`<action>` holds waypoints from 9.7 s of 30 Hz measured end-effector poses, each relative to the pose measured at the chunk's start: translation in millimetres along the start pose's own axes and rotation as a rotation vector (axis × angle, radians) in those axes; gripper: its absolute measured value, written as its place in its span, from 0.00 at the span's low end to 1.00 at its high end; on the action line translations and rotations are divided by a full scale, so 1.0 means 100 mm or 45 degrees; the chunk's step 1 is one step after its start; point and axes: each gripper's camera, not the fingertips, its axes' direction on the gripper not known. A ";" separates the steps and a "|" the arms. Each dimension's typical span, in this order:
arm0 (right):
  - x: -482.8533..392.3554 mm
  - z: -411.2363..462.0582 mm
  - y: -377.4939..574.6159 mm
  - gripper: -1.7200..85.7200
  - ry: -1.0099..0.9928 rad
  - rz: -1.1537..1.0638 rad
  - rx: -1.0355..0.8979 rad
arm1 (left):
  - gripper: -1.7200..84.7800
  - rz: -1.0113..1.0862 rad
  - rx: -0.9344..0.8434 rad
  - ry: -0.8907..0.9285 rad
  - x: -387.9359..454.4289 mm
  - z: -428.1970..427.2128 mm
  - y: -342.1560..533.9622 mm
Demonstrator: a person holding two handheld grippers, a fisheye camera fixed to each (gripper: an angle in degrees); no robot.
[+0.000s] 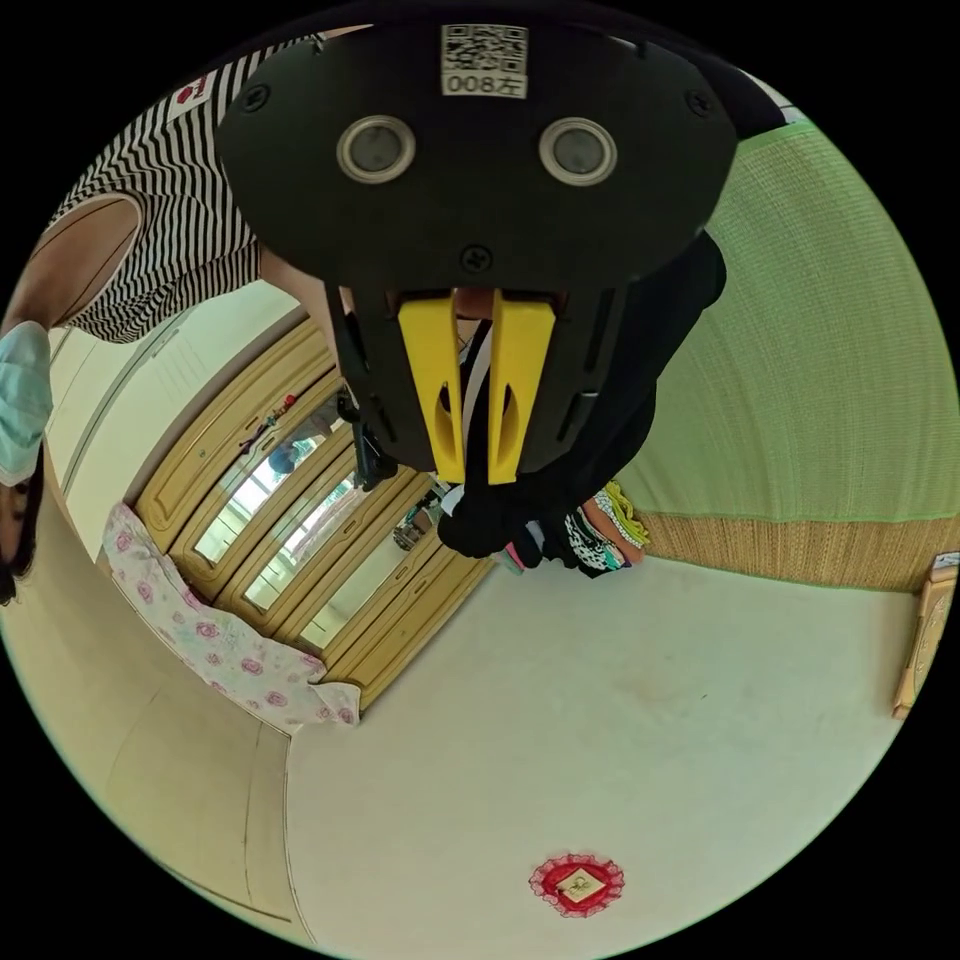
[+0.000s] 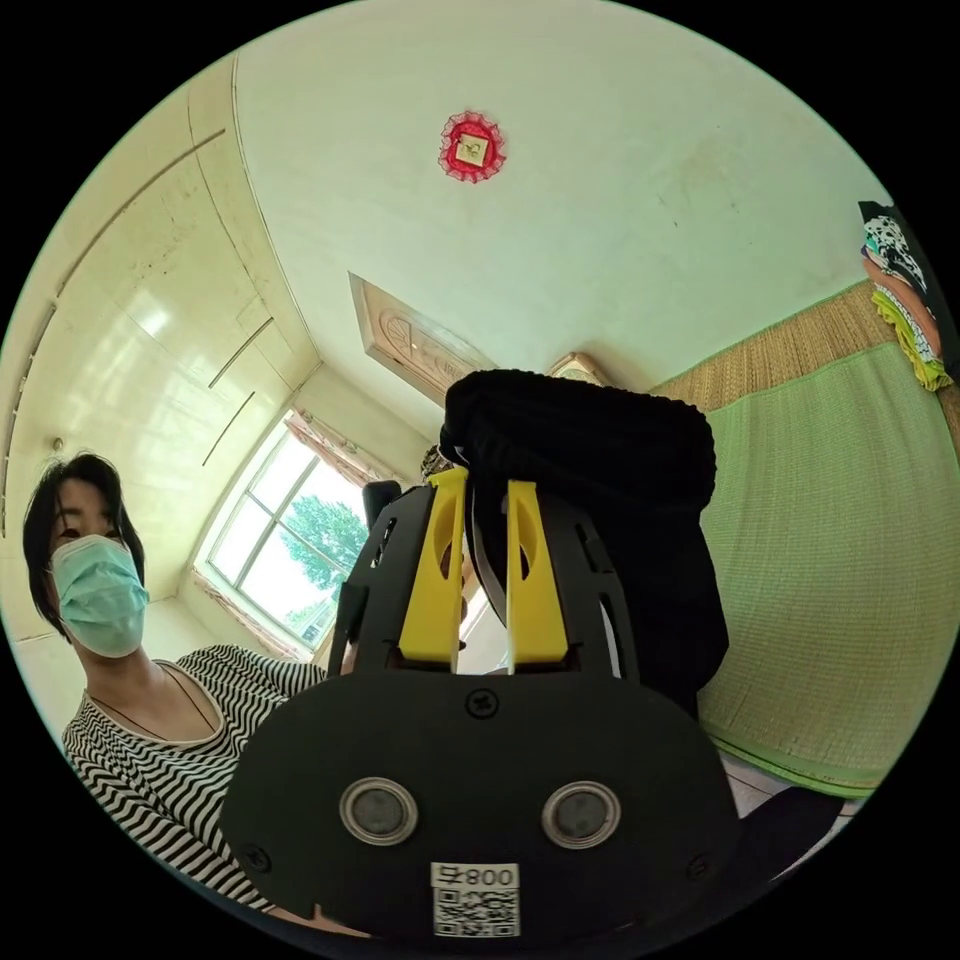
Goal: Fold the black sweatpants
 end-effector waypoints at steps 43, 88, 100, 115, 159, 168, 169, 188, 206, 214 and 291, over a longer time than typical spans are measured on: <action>-3.88 1.67 -4.06 0.02 0.689 -0.683 0.224 | 0.04 0.267 0.519 0.157 -1.46 -2.51 -0.46; -0.34 6.04 -2.39 0.07 1.307 -0.430 -1.196 | 0.02 -0.719 0.000 -0.187 -5.25 -1.42 0.19; -0.03 4.90 -4.24 0.07 0.792 0.014 -0.751 | 0.02 -0.598 -0.097 -0.171 -5.45 -0.47 -0.54; 0.72 4.90 -2.18 0.11 0.704 0.161 -0.998 | 0.10 -0.439 -0.710 -0.092 -5.06 1.06 -0.75; 1.05 3.73 -0.07 0.09 1.135 0.406 -1.067 | 0.07 -0.611 -0.927 -0.037 -4.11 3.71 -1.23; 1.33 3.49 -0.04 0.12 1.297 0.489 -0.816 | 0.11 -0.253 -0.955 -0.137 -3.87 4.58 -2.08; 1.36 3.50 -0.02 0.12 1.294 0.491 -0.823 | 0.11 -0.194 -0.984 -0.151 -3.85 4.82 -2.21; 1.37 3.12 -0.01 0.06 1.258 0.332 -0.603 | 0.03 0.216 -1.181 -0.403 -3.54 6.86 -3.09; 1.72 3.14 -0.72 0.11 1.103 0.208 -0.439 | 0.10 -0.007 -0.812 -0.547 -4.33 6.17 -4.22; 2.50 3.91 -1.80 0.12 1.169 0.119 -0.584 | 0.12 0.069 -0.875 -0.702 -4.73 6.45 -4.76; -0.08 5.43 -2.09 0.02 1.237 0.145 -0.972 | 0.02 -0.688 -0.470 -0.953 -4.73 -0.19 -1.62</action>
